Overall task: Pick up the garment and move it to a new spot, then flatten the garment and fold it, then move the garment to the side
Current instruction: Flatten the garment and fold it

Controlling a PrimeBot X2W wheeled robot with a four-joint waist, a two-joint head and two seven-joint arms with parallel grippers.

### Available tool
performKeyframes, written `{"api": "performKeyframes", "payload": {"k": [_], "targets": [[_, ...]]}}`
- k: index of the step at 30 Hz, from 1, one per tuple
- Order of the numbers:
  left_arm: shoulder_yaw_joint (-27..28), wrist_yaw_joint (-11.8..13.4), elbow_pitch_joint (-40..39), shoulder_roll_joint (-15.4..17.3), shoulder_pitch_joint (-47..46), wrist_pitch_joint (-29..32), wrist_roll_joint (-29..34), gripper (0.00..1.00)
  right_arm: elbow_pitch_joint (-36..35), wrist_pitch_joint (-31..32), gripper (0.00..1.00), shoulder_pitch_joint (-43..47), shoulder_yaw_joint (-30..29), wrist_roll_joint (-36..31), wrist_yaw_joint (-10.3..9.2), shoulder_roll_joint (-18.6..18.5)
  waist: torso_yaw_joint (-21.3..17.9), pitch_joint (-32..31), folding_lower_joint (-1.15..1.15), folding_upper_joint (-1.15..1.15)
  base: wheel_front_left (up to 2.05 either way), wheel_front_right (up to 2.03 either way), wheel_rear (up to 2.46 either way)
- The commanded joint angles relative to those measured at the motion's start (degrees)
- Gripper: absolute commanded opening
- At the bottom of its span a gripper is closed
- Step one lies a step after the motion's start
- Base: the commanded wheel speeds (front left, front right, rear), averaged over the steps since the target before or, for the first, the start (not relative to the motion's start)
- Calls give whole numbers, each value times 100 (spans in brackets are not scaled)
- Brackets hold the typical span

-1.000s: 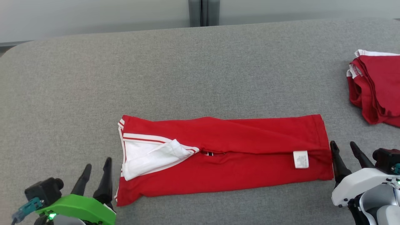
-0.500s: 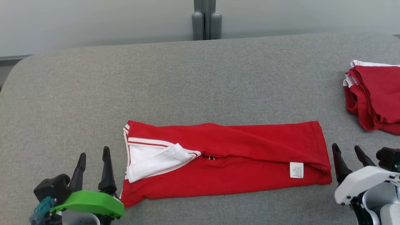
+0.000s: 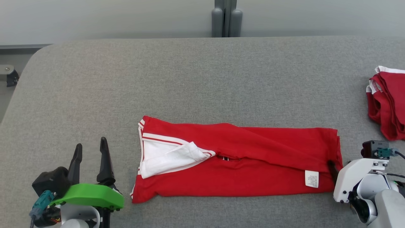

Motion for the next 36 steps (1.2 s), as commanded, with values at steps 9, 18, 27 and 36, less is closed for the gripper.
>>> {"api": "performKeyframes", "payload": {"k": [9, 18, 27, 36], "targets": [[41, 18, 39, 55, -127, -72, -61, 100, 402, 275, 0, -173, 264, 442, -1, -136, -44, 37, 0, 0, 0, 0, 0], [-23, 20, 39, -43, -212, -91, -98, 100, 137, 32, 0, -247, -48, 941, -9, -507, -309, 171, 0, 0, 0, 0, 0], [-145, -40, 199, -125, -338, -139, -83, 100, -679, 165, 0, 84, -186, 1343, -3, -646, -493, 151, 0, 0, 0, 0, 0], [-209, -79, 358, -163, -359, -170, -121, 100, -2323, 761, 0, 507, 523, 2100, 0, -220, -382, 10, 0, 0, 0, 0, 0]]}}
